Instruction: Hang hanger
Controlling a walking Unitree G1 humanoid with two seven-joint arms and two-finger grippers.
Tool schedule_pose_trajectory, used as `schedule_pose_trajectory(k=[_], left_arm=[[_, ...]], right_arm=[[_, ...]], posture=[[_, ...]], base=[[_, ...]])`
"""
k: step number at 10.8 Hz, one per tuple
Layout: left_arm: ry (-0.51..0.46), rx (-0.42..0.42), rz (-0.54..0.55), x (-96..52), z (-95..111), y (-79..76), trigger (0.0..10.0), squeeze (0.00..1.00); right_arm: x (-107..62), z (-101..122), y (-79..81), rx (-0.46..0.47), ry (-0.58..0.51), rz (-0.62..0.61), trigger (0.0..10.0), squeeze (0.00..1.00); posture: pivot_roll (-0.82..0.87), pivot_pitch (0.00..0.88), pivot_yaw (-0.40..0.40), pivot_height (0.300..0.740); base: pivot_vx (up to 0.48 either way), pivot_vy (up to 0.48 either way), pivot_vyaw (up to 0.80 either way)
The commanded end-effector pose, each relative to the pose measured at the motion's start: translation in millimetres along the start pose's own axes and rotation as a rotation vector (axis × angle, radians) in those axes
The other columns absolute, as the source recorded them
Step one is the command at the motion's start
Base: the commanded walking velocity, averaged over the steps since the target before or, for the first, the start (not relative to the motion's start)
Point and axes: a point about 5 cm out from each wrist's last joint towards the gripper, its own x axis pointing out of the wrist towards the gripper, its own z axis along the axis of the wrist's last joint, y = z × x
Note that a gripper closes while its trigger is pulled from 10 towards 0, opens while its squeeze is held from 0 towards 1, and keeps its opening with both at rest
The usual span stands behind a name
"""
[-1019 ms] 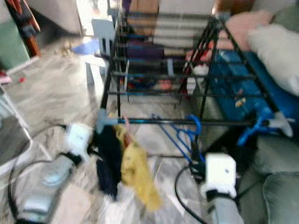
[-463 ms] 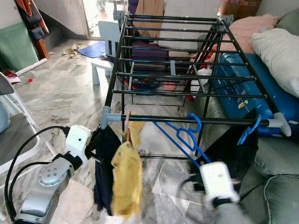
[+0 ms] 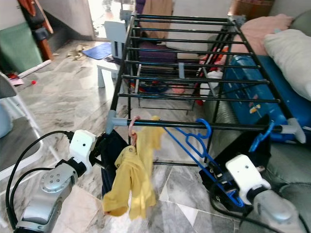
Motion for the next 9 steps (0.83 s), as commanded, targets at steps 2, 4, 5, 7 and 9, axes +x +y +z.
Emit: schedule_pose_trajectory(k=[2, 4, 5, 7, 9], left_arm=[[-0.015, 0.016, -0.012, 1.0, 7.1, 2.3, 10.0, 0.0], [-0.01, 0.018, -0.013, -0.2, 7.3, 2.5, 10.0, 0.0], [-0.008, 0.018, -0.013, -1.2, 7.2, 2.2, 10.0, 0.0], [0.001, 0.016, -0.016, -3.2, 6.2, 1.8, 10.0, 0.0], [0.004, 0.015, -0.026, -2.3, 6.3, 0.2, 10.0, 0.0]], right_arm=[[6.1, 0.0, -4.1, -0.004, 0.004, 0.141, 10.0, 0.0], [17.9, -4.5, -7.0, -0.009, 0.023, 0.199, 10.0, 0.0], [21.9, -6.4, -6.8, -0.022, 0.029, 0.209, 10.0, 0.0], [26.2, -12.7, -9.5, -0.041, 0.057, 0.231, 10.0, 0.0], [30.3, -18.6, -10.4, -0.025, 0.066, 0.25, 0.0, 0.0]], posture=[[0.06, 0.0, -0.028, 0.74], [0.07, 0.0, -0.025, 0.74], [0.07, 0.0, -0.026, 0.74], [0.07, 0.0, -0.023, 0.74], [0.06, 0.0, -0.02, 0.74]], base=[[0.0, 0.0, 0.0], [0.0, 0.0, 0.0], [0.0, 0.0, 0.0], [0.0, 0.0, 0.0], [0.0, 0.0, 0.0]])
